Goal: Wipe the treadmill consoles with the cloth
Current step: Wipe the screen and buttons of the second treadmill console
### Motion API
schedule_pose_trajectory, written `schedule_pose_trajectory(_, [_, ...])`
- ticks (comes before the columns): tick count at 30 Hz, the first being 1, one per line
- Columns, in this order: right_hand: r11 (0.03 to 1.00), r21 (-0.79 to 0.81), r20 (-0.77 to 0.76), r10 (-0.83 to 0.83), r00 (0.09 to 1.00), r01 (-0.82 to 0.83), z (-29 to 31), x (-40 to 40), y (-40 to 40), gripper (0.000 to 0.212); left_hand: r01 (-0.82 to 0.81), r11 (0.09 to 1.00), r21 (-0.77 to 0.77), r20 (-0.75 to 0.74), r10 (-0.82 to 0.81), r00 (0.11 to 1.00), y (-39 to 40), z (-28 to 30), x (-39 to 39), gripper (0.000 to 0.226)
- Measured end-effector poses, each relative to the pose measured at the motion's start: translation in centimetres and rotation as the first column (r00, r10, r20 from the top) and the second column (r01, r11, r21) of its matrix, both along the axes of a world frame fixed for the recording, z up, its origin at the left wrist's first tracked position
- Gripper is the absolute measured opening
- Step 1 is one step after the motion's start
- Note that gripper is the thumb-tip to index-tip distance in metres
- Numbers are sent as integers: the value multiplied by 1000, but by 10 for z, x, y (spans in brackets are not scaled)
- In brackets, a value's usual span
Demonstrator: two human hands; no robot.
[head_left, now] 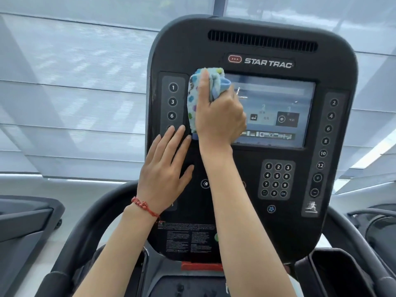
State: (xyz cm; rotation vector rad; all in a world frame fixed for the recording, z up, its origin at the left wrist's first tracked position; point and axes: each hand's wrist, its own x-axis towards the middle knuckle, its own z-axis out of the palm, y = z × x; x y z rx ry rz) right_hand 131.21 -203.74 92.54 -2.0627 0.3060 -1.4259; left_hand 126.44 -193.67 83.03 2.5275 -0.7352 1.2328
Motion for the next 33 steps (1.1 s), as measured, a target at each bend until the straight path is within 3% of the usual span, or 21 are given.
schedule_pose_trajectory(5, [997,-55,-10,-49,999,48,-4,1,-32,57,-14,1000,17,-2,14,1000,2,0,-1,48])
schedule_pose_trajectory(14, [926,113,-143,-343,928,360,-14,-31,-149,57,-45,999,0,-2,45,999,-3,-3,0,50])
schedule_pose_trajectory(20, [945,179,-94,-261,961,274,-18,-28,-117,51,-60,998,-36,20,60,998,-10,-6,1,49])
schedule_pose_trajectory(26, [996,24,-20,-82,996,83,-21,-16,-50,56,-51,998,-29,22,52,998,-8,-5,0,48])
schedule_pose_trajectory(33, [991,-120,54,-55,997,61,-20,-3,-14,49,-34,999,-30,4,35,999,-7,-5,0,50])
